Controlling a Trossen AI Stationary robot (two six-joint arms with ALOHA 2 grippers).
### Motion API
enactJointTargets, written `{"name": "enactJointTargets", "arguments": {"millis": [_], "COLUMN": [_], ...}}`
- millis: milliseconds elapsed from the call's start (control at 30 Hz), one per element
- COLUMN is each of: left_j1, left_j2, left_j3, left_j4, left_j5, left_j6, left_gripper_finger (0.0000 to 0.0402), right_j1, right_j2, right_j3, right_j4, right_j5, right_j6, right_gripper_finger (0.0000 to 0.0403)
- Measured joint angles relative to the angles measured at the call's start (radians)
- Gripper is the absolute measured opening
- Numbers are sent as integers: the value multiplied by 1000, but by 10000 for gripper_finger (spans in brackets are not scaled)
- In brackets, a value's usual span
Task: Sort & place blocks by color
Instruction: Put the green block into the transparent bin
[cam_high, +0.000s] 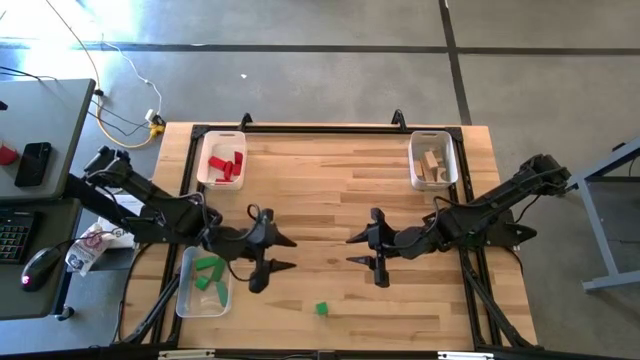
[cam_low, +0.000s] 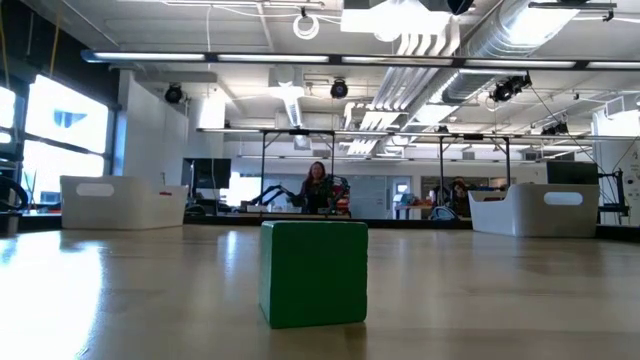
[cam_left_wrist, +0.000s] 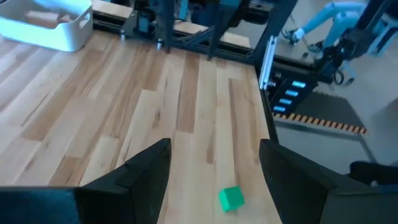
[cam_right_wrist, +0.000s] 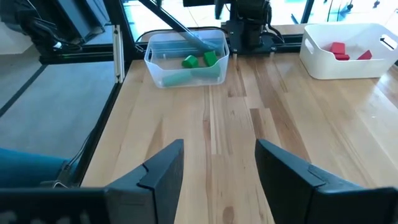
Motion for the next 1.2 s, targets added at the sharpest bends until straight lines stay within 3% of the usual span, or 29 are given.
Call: {"name": "enactJointTargets", "arguments": {"millis": [333,667,1200], "left_j1": [-13,-100,-110], "left_j2": [182,366,624], "left_j3": [179,181,181], "left_j4": [-155,-146,42], "left_j5": [-69,-225,-213], "left_j6": [40,-81,-127], "left_gripper_finger": [230,230,230], "right_j1": [0,0,0], "right_j2": [0,0,0], "right_j3": [0,0,0], "right_j4": [-30,-61,-60], "right_j5": [-1,-4,-4], "right_j6": [53,55,76], "right_gripper_finger": [185,185,185]}}
